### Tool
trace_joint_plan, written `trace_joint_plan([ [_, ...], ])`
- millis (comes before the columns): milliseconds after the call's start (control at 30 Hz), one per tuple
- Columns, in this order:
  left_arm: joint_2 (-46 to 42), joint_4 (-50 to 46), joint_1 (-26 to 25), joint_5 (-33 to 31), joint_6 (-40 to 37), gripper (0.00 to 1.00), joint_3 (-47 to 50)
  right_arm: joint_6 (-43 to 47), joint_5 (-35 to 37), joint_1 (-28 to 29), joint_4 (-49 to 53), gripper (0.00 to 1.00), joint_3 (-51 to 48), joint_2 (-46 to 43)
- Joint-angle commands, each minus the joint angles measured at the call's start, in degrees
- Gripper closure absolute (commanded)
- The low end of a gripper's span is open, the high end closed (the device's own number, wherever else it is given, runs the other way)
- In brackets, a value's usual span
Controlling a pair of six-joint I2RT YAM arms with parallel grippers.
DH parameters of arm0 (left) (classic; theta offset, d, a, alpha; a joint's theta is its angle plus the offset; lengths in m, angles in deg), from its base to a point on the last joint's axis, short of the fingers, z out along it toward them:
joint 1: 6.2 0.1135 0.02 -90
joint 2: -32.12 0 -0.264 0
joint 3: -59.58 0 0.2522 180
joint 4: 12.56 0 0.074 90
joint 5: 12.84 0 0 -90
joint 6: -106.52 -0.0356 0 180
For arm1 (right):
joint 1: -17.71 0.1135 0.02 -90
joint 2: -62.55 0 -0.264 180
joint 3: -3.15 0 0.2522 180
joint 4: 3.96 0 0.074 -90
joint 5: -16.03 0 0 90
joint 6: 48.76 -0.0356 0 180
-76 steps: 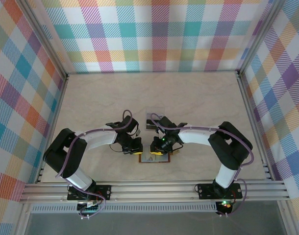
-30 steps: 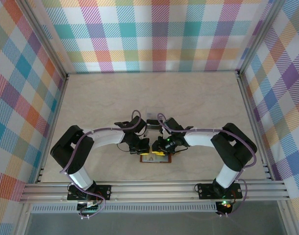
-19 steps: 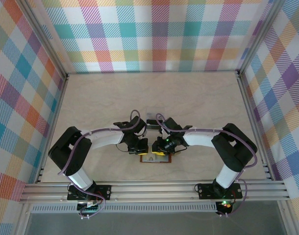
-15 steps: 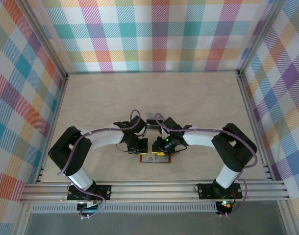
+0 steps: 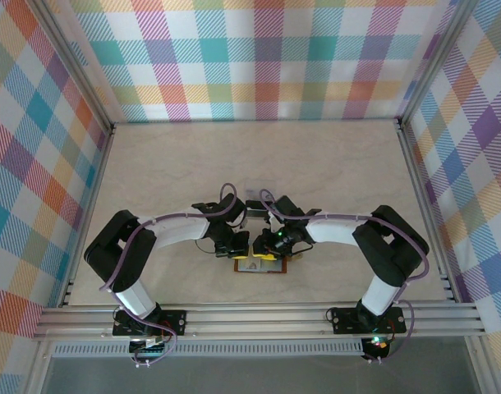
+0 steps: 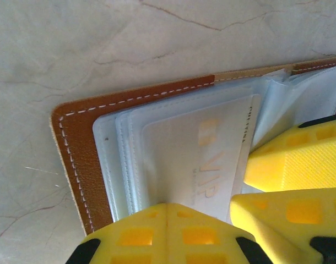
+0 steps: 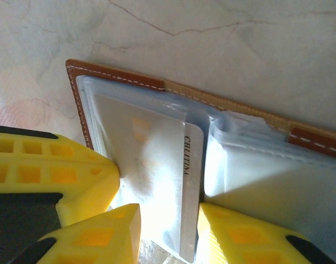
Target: Take the credit cards out of the card holder
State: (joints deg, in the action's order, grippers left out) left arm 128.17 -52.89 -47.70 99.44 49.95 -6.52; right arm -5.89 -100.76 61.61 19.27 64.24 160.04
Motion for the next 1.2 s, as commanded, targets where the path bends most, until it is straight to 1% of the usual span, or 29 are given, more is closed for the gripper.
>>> trace_joint_plan([
  [0, 3.6, -1.5, -0.1, -4.4, 0.2, 0.95, 3.1, -0.4, -2.7, 0.4, -2.5, 0.67, -1.6, 0.5],
  [200, 2.1, 0.0, -0.1, -2.8, 1.3, 0.95, 4.0, -2.7, -5.2, 0.3, -11.0, 0.67, -5.0, -2.0],
  [300, 0.6, -0.2, -0.1, -2.9, 1.8, 0.94, 3.9, -3.4, -6.2, 0.3, -14.3, 0.70, -6.4, -3.5],
  [500, -2.3, -1.6, -0.1, -3.5, 1.9, 0.94, 3.0, -3.3, -5.9, 0.2, -17.7, 0.74, -8.5, -7.4],
  [667, -2.5, -1.7, 0.0, -3.0, 1.9, 0.94, 2.8, -3.8, -6.9, 0.2, -21.5, 0.76, -9.8, -9.3],
  [933, -1.7, -1.3, -0.1, -2.9, 2.0, 0.94, 3.1, -3.6, -5.5, 0.0, -20.8, 0.89, -10.6, -9.9],
  [1167, -1.1, -1.6, -0.1, -3.2, 1.7, 0.95, 3.4, -3.4, -2.1, -0.5, -16.9, 0.95, -11.1, -11.8],
])
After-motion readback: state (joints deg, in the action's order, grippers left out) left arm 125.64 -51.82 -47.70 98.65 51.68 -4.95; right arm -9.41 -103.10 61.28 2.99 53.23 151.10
